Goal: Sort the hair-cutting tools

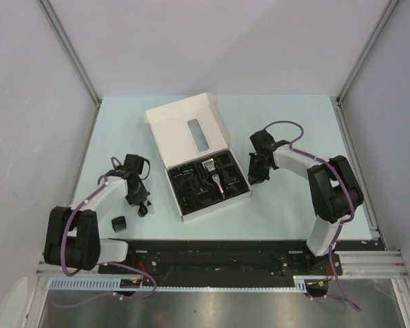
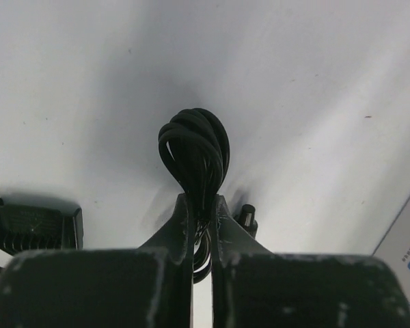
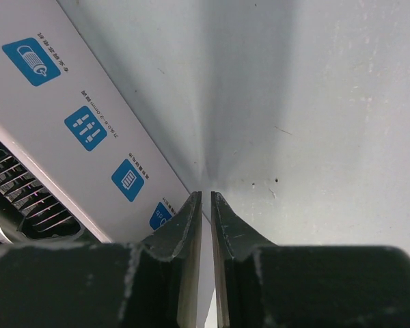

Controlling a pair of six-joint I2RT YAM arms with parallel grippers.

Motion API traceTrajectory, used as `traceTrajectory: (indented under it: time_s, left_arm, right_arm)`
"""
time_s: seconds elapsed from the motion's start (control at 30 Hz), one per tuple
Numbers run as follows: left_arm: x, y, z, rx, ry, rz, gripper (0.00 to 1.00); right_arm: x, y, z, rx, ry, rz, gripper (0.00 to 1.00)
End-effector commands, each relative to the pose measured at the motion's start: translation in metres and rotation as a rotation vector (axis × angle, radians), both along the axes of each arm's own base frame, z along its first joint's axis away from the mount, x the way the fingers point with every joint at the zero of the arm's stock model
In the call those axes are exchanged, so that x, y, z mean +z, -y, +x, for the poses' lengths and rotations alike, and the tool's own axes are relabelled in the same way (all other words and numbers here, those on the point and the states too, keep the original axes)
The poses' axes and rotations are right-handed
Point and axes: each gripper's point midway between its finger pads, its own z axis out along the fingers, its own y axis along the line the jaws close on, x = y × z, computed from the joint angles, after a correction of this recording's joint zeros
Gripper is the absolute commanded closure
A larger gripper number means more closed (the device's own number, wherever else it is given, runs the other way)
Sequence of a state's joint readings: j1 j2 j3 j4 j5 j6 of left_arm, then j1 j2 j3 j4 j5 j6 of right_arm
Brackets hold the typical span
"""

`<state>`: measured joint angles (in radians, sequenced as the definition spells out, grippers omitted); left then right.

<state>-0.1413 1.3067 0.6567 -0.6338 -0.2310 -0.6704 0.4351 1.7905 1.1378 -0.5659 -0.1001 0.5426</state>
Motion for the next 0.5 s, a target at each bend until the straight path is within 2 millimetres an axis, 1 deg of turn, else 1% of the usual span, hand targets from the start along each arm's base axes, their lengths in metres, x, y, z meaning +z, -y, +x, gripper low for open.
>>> traceTrajectory:
  time_s: [0.0,0.07,0.1,0.13,0.2,0.23,0.3,0.37,0.4,0.43,0.47]
  left_arm:
    - [0.043,0.005,0.033,-0.026,0.16,-0.031,0.99]
    - [0.066,0.015,0.04,-0.04,0.23,-0.085,1.0]
    - [0.083,0.019,0.046,-0.042,0.283,-0.107,1.0]
    - [0.101,0.026,0.048,-0.063,0.342,-0.148,1.0]
    - [0.127,0.035,0.054,-0.083,0.409,-0.19,1.0]
    - [0.135,0.039,0.055,-0.093,0.433,-0.208,0.99]
    - [0.151,0.054,0.06,-0.116,0.466,-0.276,1.0]
    - [0.157,0.074,0.064,-0.17,0.461,-0.336,1.0]
    - [0.169,0.09,0.071,-0.234,0.497,-0.354,0.99]
    - [0.173,0.1,0.074,-0.292,0.509,-0.357,1.0]
    - [0.168,0.115,0.078,-0.355,0.484,-0.38,1.0]
  right_arm:
    - [0.006,0.0,0.005,0.002,0.036,-0.006,0.85]
    - [0.012,0.001,0.006,0.003,0.056,-0.008,0.85]
    - [0.013,0.001,0.006,0.0,0.057,-0.007,0.85]
    - [0.015,0.001,0.007,0.0,0.063,-0.002,0.85]
    - [0.016,0.0,0.007,0.001,0.068,-0.001,0.85]
    - [0.016,0.001,0.007,0.001,0.067,-0.002,0.85]
    - [0.017,0.0,0.007,0.001,0.069,0.0,0.85]
    - [0.017,0.001,0.007,0.0,0.07,-0.002,0.85]
    - [0.018,0.001,0.007,0.0,0.071,-0.001,0.85]
    - [0.018,0.001,0.007,0.003,0.072,-0.002,0.85]
    - [0.018,0.001,0.008,0.004,0.075,-0.002,0.85]
